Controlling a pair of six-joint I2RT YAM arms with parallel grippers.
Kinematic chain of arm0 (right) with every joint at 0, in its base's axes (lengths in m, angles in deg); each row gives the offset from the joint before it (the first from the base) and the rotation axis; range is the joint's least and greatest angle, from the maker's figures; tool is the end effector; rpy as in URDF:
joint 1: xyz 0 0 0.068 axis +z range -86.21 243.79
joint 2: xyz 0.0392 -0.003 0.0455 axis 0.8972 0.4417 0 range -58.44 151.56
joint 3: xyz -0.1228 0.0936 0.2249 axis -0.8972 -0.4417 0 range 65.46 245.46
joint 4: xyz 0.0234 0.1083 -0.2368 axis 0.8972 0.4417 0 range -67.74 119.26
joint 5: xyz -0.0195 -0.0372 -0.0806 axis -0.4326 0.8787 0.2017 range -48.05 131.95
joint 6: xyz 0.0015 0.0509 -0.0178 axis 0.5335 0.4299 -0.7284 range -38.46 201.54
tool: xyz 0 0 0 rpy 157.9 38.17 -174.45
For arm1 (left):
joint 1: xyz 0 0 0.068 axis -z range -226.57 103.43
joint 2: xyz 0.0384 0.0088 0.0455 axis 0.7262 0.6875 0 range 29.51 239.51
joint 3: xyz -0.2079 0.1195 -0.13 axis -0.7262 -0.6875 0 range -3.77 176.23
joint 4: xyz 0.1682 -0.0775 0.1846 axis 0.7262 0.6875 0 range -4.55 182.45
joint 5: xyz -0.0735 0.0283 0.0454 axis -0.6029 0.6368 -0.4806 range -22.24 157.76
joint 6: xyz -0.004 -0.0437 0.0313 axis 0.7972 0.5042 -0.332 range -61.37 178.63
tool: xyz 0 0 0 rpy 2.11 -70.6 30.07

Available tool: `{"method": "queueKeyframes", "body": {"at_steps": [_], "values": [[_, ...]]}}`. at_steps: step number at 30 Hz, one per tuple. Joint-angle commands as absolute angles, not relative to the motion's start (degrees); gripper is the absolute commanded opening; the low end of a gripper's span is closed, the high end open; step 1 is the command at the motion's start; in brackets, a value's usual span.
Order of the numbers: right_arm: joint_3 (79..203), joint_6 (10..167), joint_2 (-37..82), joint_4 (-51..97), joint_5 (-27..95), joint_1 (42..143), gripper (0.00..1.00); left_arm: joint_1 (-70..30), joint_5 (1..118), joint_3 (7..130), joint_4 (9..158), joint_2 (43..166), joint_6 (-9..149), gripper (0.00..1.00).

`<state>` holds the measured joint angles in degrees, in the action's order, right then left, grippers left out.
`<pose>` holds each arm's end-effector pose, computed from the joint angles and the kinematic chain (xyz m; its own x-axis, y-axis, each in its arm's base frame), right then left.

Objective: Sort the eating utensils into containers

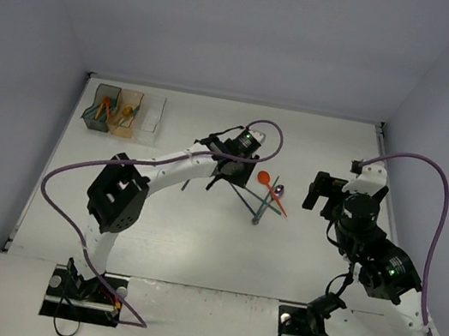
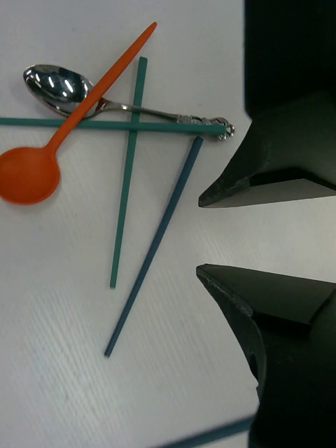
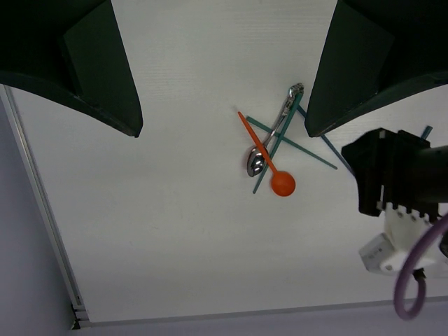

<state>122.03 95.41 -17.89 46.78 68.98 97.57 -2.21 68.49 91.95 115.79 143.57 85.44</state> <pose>0.1278 0.0659 0.3948 -0.1484 0.1576 -0.9763 -0.0887 0.9811 0.1718 0.3232 -0.3152 0.2521 -0.7919 0.1435 -0.5936 0.3762 0.8803 -0.2891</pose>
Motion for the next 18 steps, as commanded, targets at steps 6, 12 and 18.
{"method": "queueKeyframes", "body": {"at_steps": [6,12,18], "values": [[121.98,96.3,-19.54,44.15,70.15,97.27,1.0,3.87,71.7,97.46,106.42,147.1,93.12,0.36],[121.63,96.74,-20.47,44.41,70.86,97.27,1.0,7.72,72.32,96.69,104.18,147.8,91.86,0.36],[121.54,97.47,-22.1,44.42,73.17,97.28,1.0,9.95,71.06,97.26,103.15,150.45,88.45,0.36]]}}
